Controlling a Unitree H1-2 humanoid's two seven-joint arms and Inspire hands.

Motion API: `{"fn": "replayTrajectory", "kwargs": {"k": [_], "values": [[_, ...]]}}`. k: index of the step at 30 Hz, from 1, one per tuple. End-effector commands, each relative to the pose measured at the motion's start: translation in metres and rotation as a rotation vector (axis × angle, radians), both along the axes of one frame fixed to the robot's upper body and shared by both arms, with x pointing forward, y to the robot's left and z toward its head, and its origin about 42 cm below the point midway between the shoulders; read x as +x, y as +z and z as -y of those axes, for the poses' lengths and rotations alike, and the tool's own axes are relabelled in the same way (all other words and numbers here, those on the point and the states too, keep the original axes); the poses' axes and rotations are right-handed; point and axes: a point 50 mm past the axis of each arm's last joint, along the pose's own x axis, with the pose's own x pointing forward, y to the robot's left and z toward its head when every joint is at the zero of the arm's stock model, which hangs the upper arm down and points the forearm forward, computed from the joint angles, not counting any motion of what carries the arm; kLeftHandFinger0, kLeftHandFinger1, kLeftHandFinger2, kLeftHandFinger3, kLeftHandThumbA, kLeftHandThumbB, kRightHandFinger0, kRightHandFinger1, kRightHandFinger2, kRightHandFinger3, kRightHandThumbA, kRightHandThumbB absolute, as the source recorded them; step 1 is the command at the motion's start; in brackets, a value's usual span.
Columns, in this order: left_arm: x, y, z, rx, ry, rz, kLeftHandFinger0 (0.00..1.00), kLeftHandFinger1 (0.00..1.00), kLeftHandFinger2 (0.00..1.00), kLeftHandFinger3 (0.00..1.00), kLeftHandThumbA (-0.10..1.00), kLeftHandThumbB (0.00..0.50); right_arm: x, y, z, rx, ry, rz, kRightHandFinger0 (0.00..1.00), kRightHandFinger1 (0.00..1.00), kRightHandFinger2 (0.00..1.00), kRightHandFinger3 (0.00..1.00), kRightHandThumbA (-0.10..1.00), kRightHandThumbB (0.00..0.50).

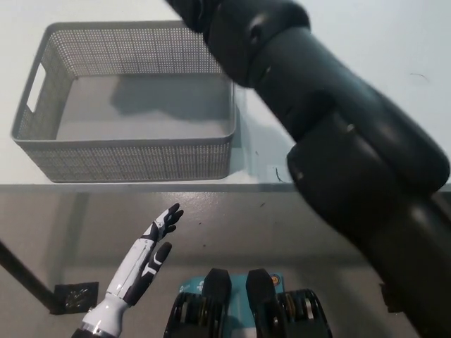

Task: Use the right hand to pick up a small rectangular container and put it into a bigger container on the left side

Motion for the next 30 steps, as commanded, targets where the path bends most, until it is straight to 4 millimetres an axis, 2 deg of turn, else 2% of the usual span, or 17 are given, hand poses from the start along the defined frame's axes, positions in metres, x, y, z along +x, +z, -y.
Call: {"fn": "replayTrajectory", "kwargs": {"k": [1,3,5,6,7,8,9,10,11,12,13,14,15,16,23,29,30], "values": [[0.007,0.014,-0.002,0.03,-0.027,0.054,1.0,1.0,1.0,1.0,1.0,0.293,-0.001,0.007,-0.002,-0.004,-0.066,0.044,0.0,0.15,0.52,0.4,-0.1,0.297],[0.008,0.014,-0.002,0.02,-0.029,0.051,1.0,1.0,1.0,1.0,0.99,0.295,0.001,-0.015,-0.002,-0.018,-0.066,0.011,0.01,0.15,0.44,0.38,-0.1,0.295],[0.008,0.014,-0.001,0.024,-0.03,0.052,1.0,1.0,1.0,1.0,1.0,0.296,0.002,-0.025,-0.001,-0.028,-0.072,-0.01,0.0,0.04,0.33,0.31,-0.1,0.286],[0.008,0.013,0.0,0.028,-0.034,0.053,1.0,1.0,1.0,1.0,1.0,0.297,0.004,-0.034,0.001,-0.045,-0.094,-0.034,0.0,0.02,0.32,0.4,-0.1,0.271],[0.008,0.013,0.002,0.026,-0.039,0.052,1.0,1.0,1.0,1.0,1.0,0.296,0.006,-0.04,0.004,-0.051,-0.104,-0.051,0.0,0.04,0.31,0.43,-0.1,0.278],[0.008,0.012,0.002,0.025,-0.04,0.053,1.0,1.0,1.0,1.0,1.0,0.296,0.006,-0.045,0.005,-0.066,-0.116,-0.067,0.1,0.19,0.48,0.57,-0.07,0.247],[0.008,0.012,0.002,0.028,-0.041,0.053,1.0,1.0,1.0,1.0,1.0,0.299,0.007,-0.05,0.006,-0.096,-0.134,-0.092,0.21,0.31,0.56,0.76,0.01,0.23],[0.008,0.012,0.002,0.029,-0.042,0.051,1.0,1.0,1.0,1.0,1.0,0.299,0.008,-0.056,0.006,-0.104,-0.143,-0.15,0.27,0.35,0.59,1.0,0.19,0.256],[0.008,0.012,0.002,0.028,-0.043,0.05,1.0,1.0,1.0,1.0,1.0,0.3,0.008,-0.058,0.007,-0.102,-0.144,-0.168,0.27,0.34,0.58,1.0,0.29,0.27],[0.009,0.011,0.002,0.026,-0.044,0.053,1.0,1.0,1.0,1.0,1.0,0.3,0.008,-0.06,0.007,-0.104,-0.143,-0.189,0.4,0.54,0.81,1.0,0.41,0.319],[0.006,0.01,0.001,0.032,-0.044,0.052,1.0,1.0,1.0,1.0,1.0,0.303,0.008,-0.066,0.007,-0.115,-0.138,-0.218,0.82,1.0,1.0,1.0,0.6,0.385],[0.006,0.01,0.001,0.032,-0.044,0.047,1.0,1.0,1.0,1.0,1.0,0.305,0.008,-0.069,0.008,-0.097,-0.127,-0.25,1.0,1.0,1.0,1.0,0.65,0.421],[0.006,0.01,0.001,0.037,-0.042,0.046,1.0,1.0,1.0,1.0,1.0,0.299,0.008,-0.071,0.008,-0.081,-0.123,-0.286,1.0,1.0,1.0,1.0,0.72,0.466],[0.006,0.01,0.001,0.042,-0.041,0.047,1.0,1.0,1.0,1.0,1.0,0.3,0.008,-0.071,0.007,-0.082,-0.122,-0.298,1.0,1.0,1.0,1.0,0.75,0.488],[0.005,0.01,0.0,0.033,-0.041,0.04,1.0,1.0,1.0,1.0,1.0,0.304,0.005,-0.058,0.002,-0.082,-0.08,-0.324,1.0,1.0,1.0,1.0,1.0,0.5],[0.004,0.011,0.001,0.034,-0.045,0.029,1.0,1.0,1.0,1.0,0.99,0.307,0.003,-0.025,0.0,-0.037,-0.026,-0.296,1.0,1.0,1.0,1.0,1.0,0.5],[0.005,0.01,0.001,0.038,-0.047,0.035,1.0,1.0,1.0,1.0,0.99,0.303,0.002,-0.008,0.001,0.005,-0.003,-0.286,1.0,1.0,1.0,1.0,1.0,0.5]]}}
